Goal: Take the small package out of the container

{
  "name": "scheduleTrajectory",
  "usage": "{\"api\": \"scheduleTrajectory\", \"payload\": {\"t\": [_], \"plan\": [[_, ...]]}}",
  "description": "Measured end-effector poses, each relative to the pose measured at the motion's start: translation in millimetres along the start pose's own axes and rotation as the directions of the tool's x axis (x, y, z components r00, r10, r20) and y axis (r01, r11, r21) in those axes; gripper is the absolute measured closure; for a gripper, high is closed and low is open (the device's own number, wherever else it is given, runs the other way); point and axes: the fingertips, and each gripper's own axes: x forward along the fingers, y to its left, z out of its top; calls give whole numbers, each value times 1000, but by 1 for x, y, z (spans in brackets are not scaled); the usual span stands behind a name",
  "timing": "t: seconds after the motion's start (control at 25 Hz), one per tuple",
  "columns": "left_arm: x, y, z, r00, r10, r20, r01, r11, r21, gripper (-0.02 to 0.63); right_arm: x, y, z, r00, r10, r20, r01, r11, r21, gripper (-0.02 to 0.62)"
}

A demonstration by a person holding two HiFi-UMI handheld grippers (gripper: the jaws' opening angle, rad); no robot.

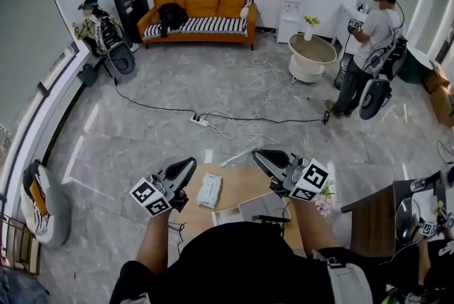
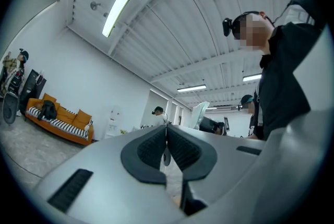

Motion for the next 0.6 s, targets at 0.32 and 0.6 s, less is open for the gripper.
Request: {"api": "scheduleTrajectory", "payload": {"t": [0.32, 0.6], "plan": [[6, -10, -1, 1000, -27, 6, 27, 999, -23, 586, 0, 1, -7, 1000, 26, 9, -26, 998, 57, 584], [1, -17, -12, 1000, -16, 2, 16, 999, -39, 586, 3, 12, -15, 997, 75, 9, -75, 994, 83, 584]]}}
